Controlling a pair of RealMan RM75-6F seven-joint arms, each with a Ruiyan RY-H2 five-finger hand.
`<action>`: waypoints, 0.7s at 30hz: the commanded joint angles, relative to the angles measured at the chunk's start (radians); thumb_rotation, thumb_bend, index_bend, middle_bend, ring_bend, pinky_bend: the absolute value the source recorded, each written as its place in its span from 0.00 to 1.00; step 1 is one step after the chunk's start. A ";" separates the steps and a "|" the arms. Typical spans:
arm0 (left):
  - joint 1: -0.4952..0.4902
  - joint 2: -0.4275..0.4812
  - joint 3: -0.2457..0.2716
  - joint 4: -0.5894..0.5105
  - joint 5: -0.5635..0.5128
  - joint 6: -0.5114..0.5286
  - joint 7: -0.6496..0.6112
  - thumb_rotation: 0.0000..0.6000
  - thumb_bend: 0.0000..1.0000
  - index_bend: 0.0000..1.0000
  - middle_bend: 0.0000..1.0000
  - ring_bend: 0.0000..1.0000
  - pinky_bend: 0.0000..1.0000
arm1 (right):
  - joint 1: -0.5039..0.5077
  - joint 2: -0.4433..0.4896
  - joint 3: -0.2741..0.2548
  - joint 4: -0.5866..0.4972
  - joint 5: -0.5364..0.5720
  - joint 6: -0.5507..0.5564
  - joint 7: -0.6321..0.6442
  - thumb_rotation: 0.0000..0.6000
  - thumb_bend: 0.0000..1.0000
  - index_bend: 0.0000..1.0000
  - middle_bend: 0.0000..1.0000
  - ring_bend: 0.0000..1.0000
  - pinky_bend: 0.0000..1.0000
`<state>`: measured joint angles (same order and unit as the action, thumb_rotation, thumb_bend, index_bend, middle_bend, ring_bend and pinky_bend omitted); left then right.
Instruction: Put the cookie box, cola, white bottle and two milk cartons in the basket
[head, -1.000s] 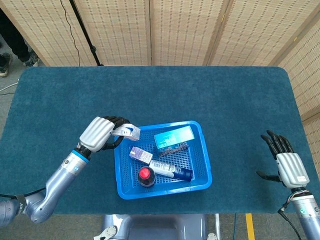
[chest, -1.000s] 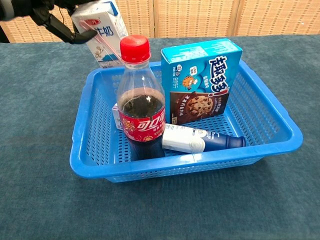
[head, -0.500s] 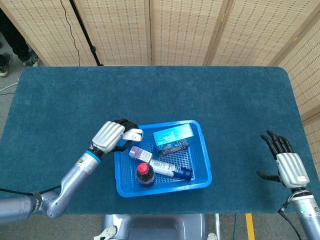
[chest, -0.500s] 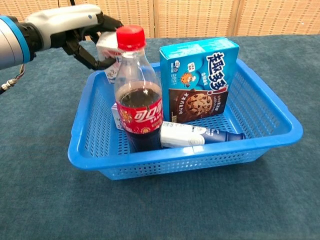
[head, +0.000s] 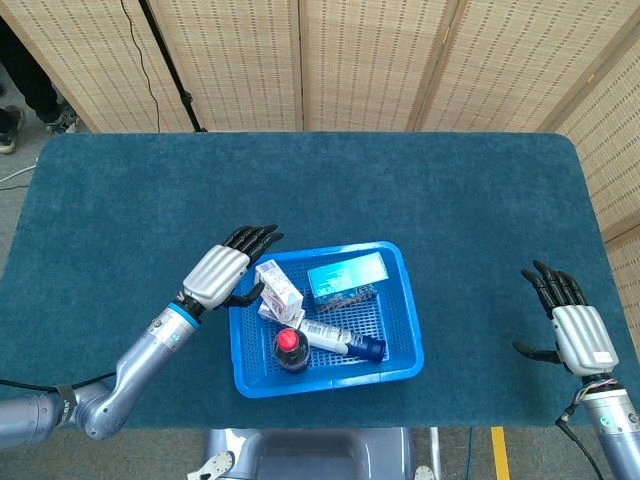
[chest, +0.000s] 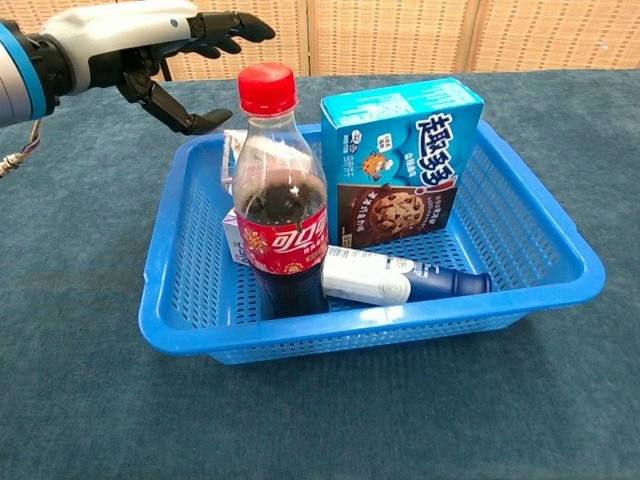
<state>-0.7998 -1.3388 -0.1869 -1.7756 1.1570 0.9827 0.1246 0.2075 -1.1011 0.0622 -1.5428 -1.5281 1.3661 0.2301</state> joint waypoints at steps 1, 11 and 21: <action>0.005 0.009 -0.006 -0.003 0.005 0.003 -0.009 1.00 0.44 0.00 0.00 0.00 0.03 | 0.000 0.000 0.000 0.000 -0.001 0.000 0.000 1.00 0.00 0.06 0.00 0.00 0.04; 0.060 0.091 -0.007 -0.050 0.034 0.089 0.033 1.00 0.03 0.00 0.00 0.00 0.00 | -0.001 0.001 -0.001 0.009 -0.012 0.011 0.005 1.00 0.00 0.06 0.00 0.00 0.03; 0.276 0.253 0.089 -0.159 0.079 0.336 0.105 1.00 0.00 0.00 0.00 0.00 0.00 | -0.011 -0.017 0.010 0.039 -0.013 0.053 -0.063 1.00 0.00 0.00 0.00 0.00 0.00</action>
<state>-0.5981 -1.1227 -0.1392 -1.9167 1.1972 1.2402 0.2348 0.1988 -1.1168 0.0704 -1.5045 -1.5439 1.4138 0.1744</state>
